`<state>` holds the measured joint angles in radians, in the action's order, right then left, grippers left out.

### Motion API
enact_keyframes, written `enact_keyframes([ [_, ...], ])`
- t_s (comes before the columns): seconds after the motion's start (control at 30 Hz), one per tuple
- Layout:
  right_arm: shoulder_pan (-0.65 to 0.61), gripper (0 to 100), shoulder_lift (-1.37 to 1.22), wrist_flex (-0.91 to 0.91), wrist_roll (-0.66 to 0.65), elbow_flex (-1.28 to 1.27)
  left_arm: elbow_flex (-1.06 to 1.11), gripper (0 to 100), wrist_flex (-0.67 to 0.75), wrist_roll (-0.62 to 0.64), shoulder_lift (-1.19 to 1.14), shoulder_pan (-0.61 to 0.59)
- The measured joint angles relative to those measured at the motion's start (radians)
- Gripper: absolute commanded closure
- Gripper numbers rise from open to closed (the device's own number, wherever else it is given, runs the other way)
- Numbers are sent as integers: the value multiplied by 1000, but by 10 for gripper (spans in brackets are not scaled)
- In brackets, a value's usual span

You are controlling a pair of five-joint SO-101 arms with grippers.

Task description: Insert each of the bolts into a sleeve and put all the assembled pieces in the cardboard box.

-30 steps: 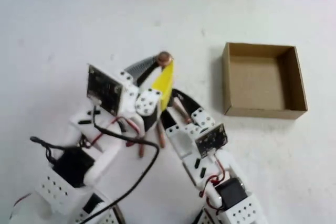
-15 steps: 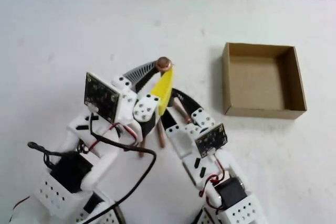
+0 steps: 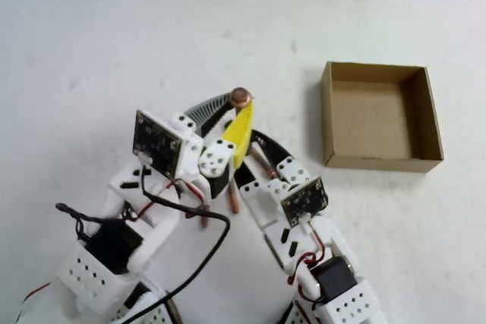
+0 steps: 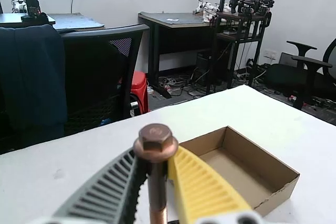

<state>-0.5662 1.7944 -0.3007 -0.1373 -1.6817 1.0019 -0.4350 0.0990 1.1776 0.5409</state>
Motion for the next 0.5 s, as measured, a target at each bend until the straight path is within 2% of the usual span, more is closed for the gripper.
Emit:
enact_keyframes([
  [0.5, -2, 981, -2, 0, -2, 0, 78, 976, 9, 5, 0, 2],
])
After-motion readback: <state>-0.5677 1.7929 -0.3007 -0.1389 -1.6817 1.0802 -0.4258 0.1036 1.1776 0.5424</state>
